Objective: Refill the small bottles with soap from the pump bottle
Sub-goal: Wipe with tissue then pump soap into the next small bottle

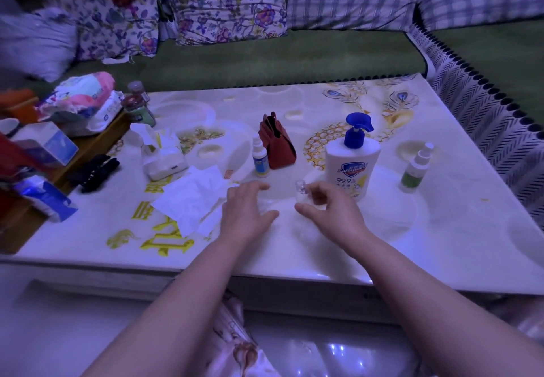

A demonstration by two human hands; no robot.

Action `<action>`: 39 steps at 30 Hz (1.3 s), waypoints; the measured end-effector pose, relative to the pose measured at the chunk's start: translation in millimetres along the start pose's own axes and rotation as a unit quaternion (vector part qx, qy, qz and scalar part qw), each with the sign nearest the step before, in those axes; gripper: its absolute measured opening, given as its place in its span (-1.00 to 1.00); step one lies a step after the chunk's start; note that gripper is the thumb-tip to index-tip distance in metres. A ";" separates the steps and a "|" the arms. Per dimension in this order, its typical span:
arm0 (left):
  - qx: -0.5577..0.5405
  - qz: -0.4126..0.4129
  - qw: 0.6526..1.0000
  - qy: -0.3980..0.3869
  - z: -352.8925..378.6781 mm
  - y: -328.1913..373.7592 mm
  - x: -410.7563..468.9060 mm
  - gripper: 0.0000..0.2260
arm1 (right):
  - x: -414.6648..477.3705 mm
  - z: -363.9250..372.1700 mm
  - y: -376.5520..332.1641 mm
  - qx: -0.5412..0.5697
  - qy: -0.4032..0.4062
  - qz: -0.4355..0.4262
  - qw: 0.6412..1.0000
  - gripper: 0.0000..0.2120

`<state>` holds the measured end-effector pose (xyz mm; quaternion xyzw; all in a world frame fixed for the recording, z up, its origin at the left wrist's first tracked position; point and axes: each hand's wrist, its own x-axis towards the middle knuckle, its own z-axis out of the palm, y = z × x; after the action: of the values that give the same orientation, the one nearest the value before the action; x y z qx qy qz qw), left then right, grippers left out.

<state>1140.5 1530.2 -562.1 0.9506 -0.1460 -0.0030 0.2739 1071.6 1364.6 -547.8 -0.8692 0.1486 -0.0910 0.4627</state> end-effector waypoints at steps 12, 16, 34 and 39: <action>-0.340 -0.012 0.940 0.028 -27.6 0.7 -9.5 -0.75 | 11.4 27.6 -34.3 0.032 -0.080 0.000 0.996 -0.51; -0.290 -0.089 0.949 0.085 -64.4 -40.4 0.2 -0.79 | 16.6 37.1 -41.0 -0.006 -0.054 -0.010 0.998 -0.54; 0.064 -0.040 0.996 0.039 -109.9 -80.6 40.8 -0.68 | 21.4 60.5 -56.2 -0.175 -0.115 -0.082 0.974 -0.55; 0.059 -0.025 0.996 0.059 -108.2 -78.6 41.0 -0.65 | 19.4 58.9 -55.7 -0.176 -0.122 -0.076 0.974 -0.58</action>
<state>1210.8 1638.5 -508.1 0.9670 -0.1059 0.0547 0.2254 1116.9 1433.1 -533.9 -0.9503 0.0388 0.0084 0.3087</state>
